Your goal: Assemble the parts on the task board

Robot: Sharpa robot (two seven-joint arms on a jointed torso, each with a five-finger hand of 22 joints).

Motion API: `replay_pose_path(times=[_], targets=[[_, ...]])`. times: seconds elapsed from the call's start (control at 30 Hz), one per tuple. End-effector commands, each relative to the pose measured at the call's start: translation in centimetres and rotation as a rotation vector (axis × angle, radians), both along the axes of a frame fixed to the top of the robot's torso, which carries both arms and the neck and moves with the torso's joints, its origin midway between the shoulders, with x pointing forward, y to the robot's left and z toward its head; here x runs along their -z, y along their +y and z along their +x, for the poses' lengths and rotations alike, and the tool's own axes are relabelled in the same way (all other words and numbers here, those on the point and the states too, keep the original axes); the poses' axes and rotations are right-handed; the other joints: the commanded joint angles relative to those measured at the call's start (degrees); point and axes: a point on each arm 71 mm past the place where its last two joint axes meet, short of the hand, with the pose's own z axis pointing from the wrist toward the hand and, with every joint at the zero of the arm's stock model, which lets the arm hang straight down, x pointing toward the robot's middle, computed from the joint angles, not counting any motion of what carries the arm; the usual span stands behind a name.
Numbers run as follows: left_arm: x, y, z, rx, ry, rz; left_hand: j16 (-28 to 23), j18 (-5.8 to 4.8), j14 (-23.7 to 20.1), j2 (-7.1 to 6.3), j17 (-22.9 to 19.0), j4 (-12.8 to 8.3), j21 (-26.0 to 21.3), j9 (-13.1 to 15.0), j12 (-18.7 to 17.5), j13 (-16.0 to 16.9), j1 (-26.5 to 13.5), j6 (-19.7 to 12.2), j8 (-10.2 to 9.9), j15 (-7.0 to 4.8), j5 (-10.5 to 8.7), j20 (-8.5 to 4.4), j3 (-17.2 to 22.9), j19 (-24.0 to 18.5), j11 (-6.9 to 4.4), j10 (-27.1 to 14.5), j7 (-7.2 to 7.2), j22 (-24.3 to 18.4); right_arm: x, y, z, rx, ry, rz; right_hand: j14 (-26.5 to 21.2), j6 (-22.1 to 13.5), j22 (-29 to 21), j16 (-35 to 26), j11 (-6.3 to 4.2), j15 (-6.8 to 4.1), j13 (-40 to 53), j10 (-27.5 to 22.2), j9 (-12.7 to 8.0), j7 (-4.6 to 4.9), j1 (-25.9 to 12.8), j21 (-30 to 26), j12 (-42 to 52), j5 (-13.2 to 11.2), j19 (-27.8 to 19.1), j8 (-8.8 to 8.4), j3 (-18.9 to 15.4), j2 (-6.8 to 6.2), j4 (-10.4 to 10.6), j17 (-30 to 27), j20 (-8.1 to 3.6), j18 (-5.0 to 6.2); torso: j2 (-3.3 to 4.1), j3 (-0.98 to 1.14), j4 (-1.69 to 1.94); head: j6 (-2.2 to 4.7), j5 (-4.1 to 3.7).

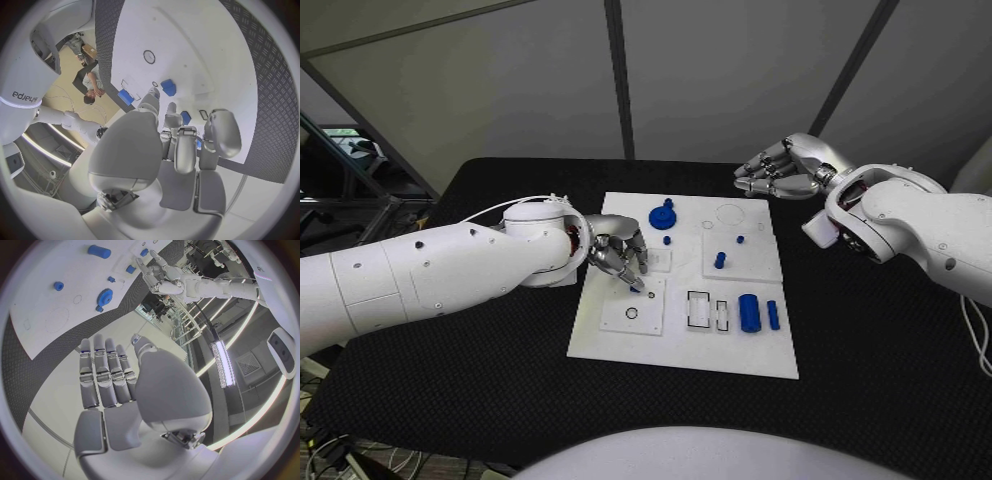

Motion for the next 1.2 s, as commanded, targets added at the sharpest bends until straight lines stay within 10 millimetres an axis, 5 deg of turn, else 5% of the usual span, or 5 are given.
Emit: replay_pose_path(times=[0.03, 0.3, 0.93, 1.2], targets=[[0.14, -0.06, 0.07, 0.009, -0.002, 0.058, 0.5, 0.72, 5.5, 0.17, 14.0, 0.0, 1.8, -0.2, 1.7, 2.5, 0.6, 0.0, -0.5, -0.26, -0.24, -0.03, -0.6, 0.7, -0.07, 1.6, -0.18, 6.7, -0.14, 0.14, -0.01, -0.011, -0.005, 0.002, -0.3, -0.4, -0.1, -0.1, 0.0, -0.07, 0.0, -0.6, 0.0, 0.03, -0.3, -0.1, 0.1, 0.4, 0.2, 0.04, 0.3, 0.39, -0.1, -0.1, -0.05, 0.34, 0.01, -0.01, 0.05, -0.13, -0.02], [0.37, -0.02, 0.29, 0.0, 0.006, 0.092, 1.0, 0.04, 6.0, 0.35, 15.0, 0.2, 5.9, -0.7, 4.8, 7.6, 0.9, 0.0, -1.3, -0.28, -0.39, -0.07, -1.6, 1.7, -0.05, 4.9, -0.09, 8.7, -0.13, 0.2, -0.01, -0.012, -0.004, 0.002, -0.3, -0.4, -0.1, -0.1, -0.02, -0.09, 0.0, -0.6, 0.0, 0.02, -0.2, -0.2, 0.1, 0.4, 0.3, 0.05, 0.4, 0.46, -0.2, -0.1, -0.05, 0.35, -0.06, -0.01, 0.08, -0.35, 0.01], [0.85, 0.29, 0.88, -0.022, 0.029, 0.134, 1.0, -0.25, 6.0, 0.53, 15.0, 0.6, 7.6, -1.0, 5.5, 8.6, 0.6, -0.3, -2.0, -0.03, -0.63, 0.08, -2.7, 2.1, 0.28, 5.4, 0.26, 9.6, -0.13, 0.28, -0.03, -0.015, -0.003, 0.002, -0.3, -0.4, -0.1, -0.1, -0.02, -0.09, 0.0, -0.6, 0.0, 0.02, -0.2, -0.2, 0.1, 0.4, 0.3, 0.05, 0.4, 0.46, -0.2, -0.1, -0.05, 0.35, 0.0, -0.02, 0.1, -0.56, -0.06], [0.84, -0.04, 0.99, -0.023, 0.028, 0.116, 1.0, -0.28, 6.0, 3.19, 15.0, 0.7, 8.1, -1.1, 5.8, 9.1, 1.5, 1.3, -2.0, -0.21, -0.57, 0.03, -2.9, 2.1, -0.05, 5.9, -0.06, 10.0, -0.14, 0.31, -0.04, -0.016, -0.003, 0.003, -0.3, -0.4, -0.1, -0.1, -0.02, -0.09, 0.0, -0.6, 0.0, 0.02, -0.2, -0.2, 0.1, 0.4, 0.3, 0.05, 0.4, 0.46, -0.2, -0.1, -0.05, 0.35, -0.09, 0.0, 0.11, -0.69, -0.02]])
